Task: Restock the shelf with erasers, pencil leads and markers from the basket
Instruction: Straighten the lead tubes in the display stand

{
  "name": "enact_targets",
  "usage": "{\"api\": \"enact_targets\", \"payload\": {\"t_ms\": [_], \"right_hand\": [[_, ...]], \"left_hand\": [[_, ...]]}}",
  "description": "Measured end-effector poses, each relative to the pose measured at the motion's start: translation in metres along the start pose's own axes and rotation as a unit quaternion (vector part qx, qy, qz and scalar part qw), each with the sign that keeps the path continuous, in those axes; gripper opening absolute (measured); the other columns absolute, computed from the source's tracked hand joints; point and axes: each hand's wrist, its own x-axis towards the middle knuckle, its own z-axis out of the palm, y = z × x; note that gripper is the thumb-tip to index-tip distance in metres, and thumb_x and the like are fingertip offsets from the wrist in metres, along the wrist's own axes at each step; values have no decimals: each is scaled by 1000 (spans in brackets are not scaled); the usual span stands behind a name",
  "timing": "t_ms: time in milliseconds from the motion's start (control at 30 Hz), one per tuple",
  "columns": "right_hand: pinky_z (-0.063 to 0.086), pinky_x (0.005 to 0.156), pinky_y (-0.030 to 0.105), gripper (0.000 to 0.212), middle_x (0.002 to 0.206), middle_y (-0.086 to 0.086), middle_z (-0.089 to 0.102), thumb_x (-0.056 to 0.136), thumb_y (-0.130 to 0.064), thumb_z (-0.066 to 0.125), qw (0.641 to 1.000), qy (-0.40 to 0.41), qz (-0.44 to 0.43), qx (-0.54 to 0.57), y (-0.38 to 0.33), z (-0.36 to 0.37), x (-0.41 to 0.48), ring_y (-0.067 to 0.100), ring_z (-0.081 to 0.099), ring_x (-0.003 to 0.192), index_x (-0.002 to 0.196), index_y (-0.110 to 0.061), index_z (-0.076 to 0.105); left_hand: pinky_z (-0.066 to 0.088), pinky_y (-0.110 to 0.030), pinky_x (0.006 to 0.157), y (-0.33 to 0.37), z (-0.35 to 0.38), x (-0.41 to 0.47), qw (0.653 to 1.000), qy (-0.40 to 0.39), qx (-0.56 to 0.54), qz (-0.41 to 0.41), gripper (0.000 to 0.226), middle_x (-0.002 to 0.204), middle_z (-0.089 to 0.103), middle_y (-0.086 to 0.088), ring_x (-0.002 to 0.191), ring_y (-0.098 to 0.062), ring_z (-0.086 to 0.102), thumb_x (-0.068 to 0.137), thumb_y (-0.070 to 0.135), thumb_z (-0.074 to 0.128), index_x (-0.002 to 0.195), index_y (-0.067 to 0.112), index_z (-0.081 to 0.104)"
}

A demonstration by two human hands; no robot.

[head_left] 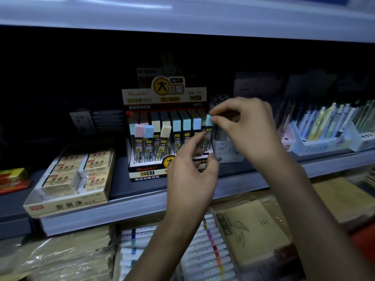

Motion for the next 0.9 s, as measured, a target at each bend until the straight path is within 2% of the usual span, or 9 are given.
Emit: {"api": "enact_targets", "payload": {"t_ms": [200, 333, 400, 500, 600, 733, 900], "right_hand": [[44, 72, 8, 8, 87, -15, 71, 90, -20, 77, 1000, -10, -12, -11, 1, 4, 7, -4, 63, 78, 94, -26, 80], [57, 77, 22, 9, 83, -15, 73, 90, -20, 76, 1000, -22, -16, -2, 2, 3, 10, -3, 68, 81, 93, -28, 79], [59, 80, 29, 8, 83, -14, 74, 90, -21, 77, 999, -27, -20, -9, 2, 3, 13, 0, 68, 82, 93, -28, 79], [59, 82, 33, 8, 85, -13, 74, 89, -21, 78, 999, -41, -28, -21, 3, 2, 17, 2, 69, 84, 92, -29, 79], [59, 84, 31, 10, 86, -12, 74, 89, -20, 78, 997, -61, -36, -31, 4, 2, 19, 2, 69, 86, 90, -29, 79], [56, 81, 19, 11, 86, -14, 74, 89, -17, 77, 997, -67, -41, -23, 7, 1, 15, -4, 67, 83, 92, -27, 80], [50, 73, 10, 11, 82, -17, 69, 88, -16, 78, 997, -55, -44, -29, 6, 2, 11, -6, 64, 78, 93, -26, 80]], "left_hand": [[55, -23, 94, 2, 3, -1, 1000, -2, -11, -18, 50, 125, 64, 21, 111, 8, 61, 98, 20, 64, 145, 34, 56], [56, -29, 97, 2, 4, -1, 999, 7, -23, -33, 48, 114, 67, 17, 109, 4, 63, 97, 20, 65, 141, 37, 57], [57, -33, 98, 3, 4, -1, 999, 9, -31, -39, 47, 113, 69, 14, 110, 2, 64, 97, 19, 65, 140, 37, 59], [58, -35, 97, 3, 5, -2, 998, 9, -37, -45, 47, 114, 70, 11, 110, -2, 66, 97, 18, 65, 140, 35, 60], [59, -35, 95, 2, 6, -2, 998, 11, -45, -50, 46, 113, 71, 8, 107, -5, 67, 96, 17, 65, 139, 33, 61], [57, -20, 82, 1, 5, -1, 997, 15, -57, -51, 42, 111, 70, 15, 98, -2, 69, 96, 14, 63, 135, 31, 64], [55, -20, 89, 1, 5, 1, 997, 18, -60, -45, 43, 124, 68, 15, 107, 2, 66, 96, 11, 62, 136, 28, 63]]}}
